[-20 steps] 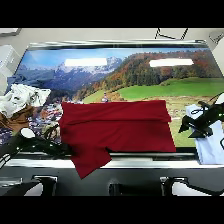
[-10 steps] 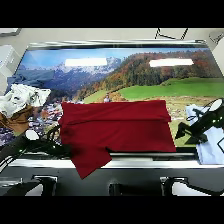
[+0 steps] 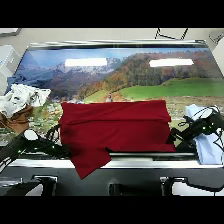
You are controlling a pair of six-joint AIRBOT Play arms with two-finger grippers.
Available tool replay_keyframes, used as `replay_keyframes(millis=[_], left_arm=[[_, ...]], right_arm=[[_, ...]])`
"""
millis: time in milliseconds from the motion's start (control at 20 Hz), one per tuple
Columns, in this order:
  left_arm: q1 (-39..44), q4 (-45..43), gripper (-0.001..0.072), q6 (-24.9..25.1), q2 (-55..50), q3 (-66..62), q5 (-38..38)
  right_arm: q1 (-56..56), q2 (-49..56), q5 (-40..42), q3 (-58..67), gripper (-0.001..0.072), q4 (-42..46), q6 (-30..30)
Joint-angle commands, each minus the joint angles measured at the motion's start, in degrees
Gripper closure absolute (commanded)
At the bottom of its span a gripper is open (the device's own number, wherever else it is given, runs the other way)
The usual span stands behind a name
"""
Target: Fold the clothes and pants, and hang the long-sleeved shirts on hangers.
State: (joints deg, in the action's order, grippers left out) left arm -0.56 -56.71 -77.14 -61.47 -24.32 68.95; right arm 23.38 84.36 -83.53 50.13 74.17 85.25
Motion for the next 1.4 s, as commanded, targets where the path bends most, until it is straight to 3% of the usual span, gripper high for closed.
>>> replay_keyframes(millis=[0,150,200,450,600,800,1000,1350], left_arm=[[0.0,0.0,0.0681,-0.4,0.1,-0.1,0.0],[-0.1,-0.2,0.0681,-0.4,0.2,-0.1,0.7],[-0.5,-0.3,0.0682,-0.4,0.5,-0.2,0.9],[-7.1,-3.9,0.0683,-0.2,2.4,-11.2,7.0],[-8.2,-3.9,0.0684,-0.3,-0.5,-21.9,6.4],[-7.7,-3.8,0.0684,-0.4,-13.0,-37.4,6.5],[-5.9,-3.7,0.0683,-1.5,-26.7,-52.5,8.0],[-5.1,-3.7,0.0682,-3.5,-41.3,-65.3,8.7]], right_arm=[[0.0,1.6,2.3,-1.4,0.0176,-3.3,0.1],[0.0,1.3,-0.3,-2.1,0.0607,-3.0,-1.0],[0.0,0.6,-0.9,-2.1,0.0671,-3.1,-1.6],[0.0,-5.6,-1.8,2.6,0.0674,-4.6,-1.5],[-2.6,-5.2,0.8,10.2,0.0675,-6.9,0.5],[-9.2,1.2,7.2,22.8,0.0675,-4.9,4.9],[-12.2,11.9,7.7,33.9,0.0673,-4.8,7.6],[-12.5,17.3,15.4,35.8,0.0671,-6.5,9.6]])
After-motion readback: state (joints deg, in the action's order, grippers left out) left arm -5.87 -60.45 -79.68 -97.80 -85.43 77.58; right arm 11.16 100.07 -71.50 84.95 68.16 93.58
